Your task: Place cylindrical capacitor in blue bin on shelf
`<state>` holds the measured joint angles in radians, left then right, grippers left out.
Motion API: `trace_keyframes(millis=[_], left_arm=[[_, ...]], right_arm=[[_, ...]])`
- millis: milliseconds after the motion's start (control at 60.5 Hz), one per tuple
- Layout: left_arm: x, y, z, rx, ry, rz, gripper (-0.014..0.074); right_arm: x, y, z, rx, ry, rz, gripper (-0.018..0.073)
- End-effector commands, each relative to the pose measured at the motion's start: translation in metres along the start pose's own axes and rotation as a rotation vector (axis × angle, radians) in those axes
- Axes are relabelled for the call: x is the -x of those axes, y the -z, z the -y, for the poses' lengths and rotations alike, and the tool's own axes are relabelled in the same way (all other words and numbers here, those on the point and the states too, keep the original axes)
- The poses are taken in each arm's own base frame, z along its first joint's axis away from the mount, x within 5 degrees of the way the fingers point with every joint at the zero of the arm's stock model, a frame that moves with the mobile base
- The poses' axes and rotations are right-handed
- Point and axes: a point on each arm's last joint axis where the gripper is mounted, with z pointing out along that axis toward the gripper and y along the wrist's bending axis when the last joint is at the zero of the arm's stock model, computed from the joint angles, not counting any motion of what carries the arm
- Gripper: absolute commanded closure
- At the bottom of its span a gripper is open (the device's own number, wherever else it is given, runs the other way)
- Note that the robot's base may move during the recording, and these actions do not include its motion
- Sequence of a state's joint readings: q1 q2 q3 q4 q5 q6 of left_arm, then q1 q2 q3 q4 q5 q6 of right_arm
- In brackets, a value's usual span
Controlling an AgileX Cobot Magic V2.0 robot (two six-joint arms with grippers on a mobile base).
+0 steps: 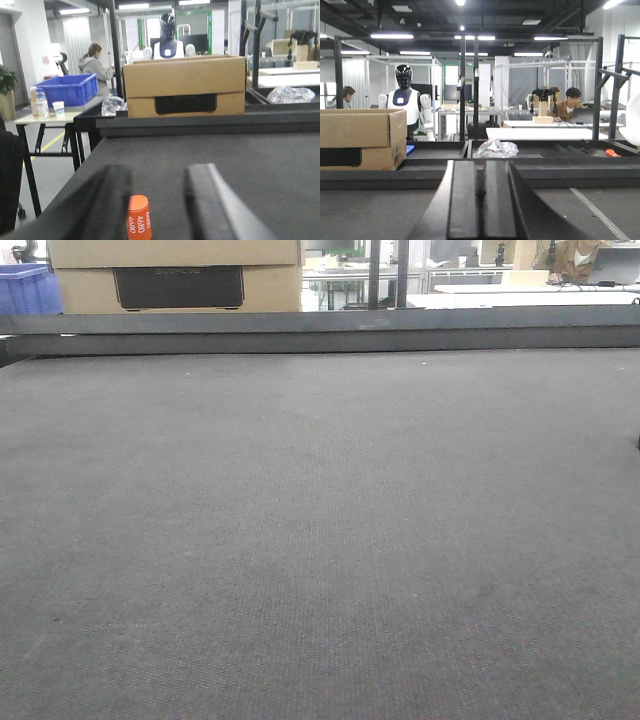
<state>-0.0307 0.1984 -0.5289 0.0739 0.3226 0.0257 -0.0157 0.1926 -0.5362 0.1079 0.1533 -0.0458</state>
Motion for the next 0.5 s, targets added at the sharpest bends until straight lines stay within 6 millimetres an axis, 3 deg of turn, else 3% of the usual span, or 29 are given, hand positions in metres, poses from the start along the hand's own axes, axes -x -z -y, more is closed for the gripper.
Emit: trace_keyframes(millis=[0, 99, 248, 297, 364, 479], left_arm=[[0.011, -0.012, -0.001, -0.003, 0.000, -0.037, 0.0232], [0.018, -0.028, -0.001, -0.008, 0.004, -0.072, 0.0196], [0.019, -0.048, 0.001, -0.031, 0.024, -0.125, 0.0192], [0.018, -0.051, 0.003, -0.047, 0.024, -0.131, 0.0192], [0.017, -0.055, 0.005, -0.068, 0.024, -0.142, 0.0192], [0.016, -0.059, 0.008, -0.094, 0.024, -0.151, 0.0192]], right_arm=[[0.009, -0.020, 0.000, -0.001, -0.006, -0.052, 0.0720], [0.009, -0.044, 0.000, -0.005, -0.007, -0.124, 0.0720], [-0.008, -0.082, 0.002, -0.016, 0.008, -0.233, 0.0715], [-0.015, -0.093, 0.003, -0.019, 0.008, -0.264, 0.0676], [-0.028, -0.108, 0.004, -0.024, 0.008, -0.309, 0.0557], [-0.046, -0.128, 0.006, -0.031, 0.008, -0.370, 0.0173]])
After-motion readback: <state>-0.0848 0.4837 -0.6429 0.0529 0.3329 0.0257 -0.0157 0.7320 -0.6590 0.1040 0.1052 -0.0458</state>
